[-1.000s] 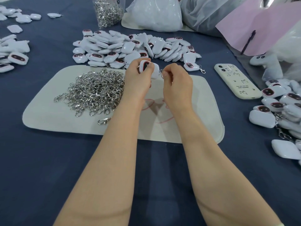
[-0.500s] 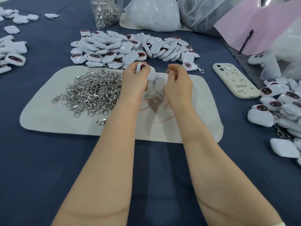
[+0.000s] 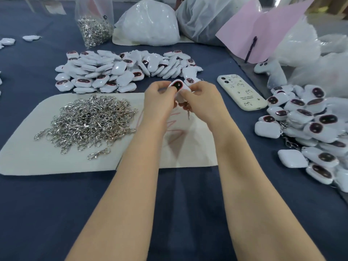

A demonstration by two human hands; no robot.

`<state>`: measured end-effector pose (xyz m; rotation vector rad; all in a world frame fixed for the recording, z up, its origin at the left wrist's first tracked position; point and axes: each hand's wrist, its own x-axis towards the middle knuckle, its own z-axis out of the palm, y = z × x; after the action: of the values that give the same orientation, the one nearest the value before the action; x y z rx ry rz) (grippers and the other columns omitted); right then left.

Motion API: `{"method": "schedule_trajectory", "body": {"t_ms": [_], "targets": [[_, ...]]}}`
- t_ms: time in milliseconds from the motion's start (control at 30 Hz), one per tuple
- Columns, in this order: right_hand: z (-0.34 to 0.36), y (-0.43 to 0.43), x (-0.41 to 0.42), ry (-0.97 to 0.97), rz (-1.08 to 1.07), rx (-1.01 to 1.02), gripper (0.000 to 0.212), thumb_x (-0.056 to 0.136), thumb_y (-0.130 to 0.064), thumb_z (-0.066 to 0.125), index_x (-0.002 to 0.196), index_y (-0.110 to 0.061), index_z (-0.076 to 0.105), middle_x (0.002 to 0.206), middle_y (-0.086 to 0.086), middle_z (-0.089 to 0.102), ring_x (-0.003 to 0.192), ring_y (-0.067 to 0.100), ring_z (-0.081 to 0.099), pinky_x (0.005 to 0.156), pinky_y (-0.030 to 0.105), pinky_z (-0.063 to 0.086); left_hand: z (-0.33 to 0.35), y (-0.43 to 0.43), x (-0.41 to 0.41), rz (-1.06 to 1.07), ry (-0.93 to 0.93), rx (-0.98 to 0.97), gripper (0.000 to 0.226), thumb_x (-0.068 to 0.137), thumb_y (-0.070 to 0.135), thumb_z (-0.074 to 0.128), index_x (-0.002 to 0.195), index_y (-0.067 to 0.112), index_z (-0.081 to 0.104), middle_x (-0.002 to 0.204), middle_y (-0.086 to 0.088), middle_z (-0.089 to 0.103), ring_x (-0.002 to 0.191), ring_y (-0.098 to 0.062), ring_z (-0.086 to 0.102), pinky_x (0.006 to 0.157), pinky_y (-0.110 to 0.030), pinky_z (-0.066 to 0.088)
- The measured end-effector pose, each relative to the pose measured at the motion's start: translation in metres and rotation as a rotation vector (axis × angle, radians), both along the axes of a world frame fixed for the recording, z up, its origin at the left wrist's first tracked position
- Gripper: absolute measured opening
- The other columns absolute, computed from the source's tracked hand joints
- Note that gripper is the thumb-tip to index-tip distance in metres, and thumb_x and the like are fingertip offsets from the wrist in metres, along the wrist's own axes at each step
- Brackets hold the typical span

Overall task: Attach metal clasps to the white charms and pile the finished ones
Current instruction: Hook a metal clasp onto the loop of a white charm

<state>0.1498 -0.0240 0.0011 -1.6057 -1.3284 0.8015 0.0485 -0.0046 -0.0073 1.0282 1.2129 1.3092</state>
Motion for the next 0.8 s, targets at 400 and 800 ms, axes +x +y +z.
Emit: {"method": "schedule_trajectory", "body": {"t_ms": [400,800], "targets": [[0.013,-0.054,0.113,-0.192,-0.528,0.171,0.025,0.091,-0.032,0.054,0.109,-0.014,0.053,0.096,-0.001,0.061,0.09,0.017,0.057,0.076,0.03,0.045,0.025,-0.038,0.151,-0.32,-0.018,-0.009,0.022,0.092,0.015,0.055,0.113,0.017,0.06,0.111,-0.006,0.066,0.102,-0.02,0.063,0.093,-0.038,0.052],[-0.005,-0.066,0.15,-0.38,-0.744,0.118,0.032,0.088,-0.01,0.047,0.12,-0.012,0.052,0.129,0.009,0.047,0.116,0.027,0.044,0.082,0.024,0.03,0.015,-0.061,0.188,-0.536,0.153,-0.07,0.017,0.092,0.017,0.048,0.083,0.011,0.061,0.08,-0.008,0.056,0.072,-0.017,0.047,0.064,-0.027,0.037]]}}
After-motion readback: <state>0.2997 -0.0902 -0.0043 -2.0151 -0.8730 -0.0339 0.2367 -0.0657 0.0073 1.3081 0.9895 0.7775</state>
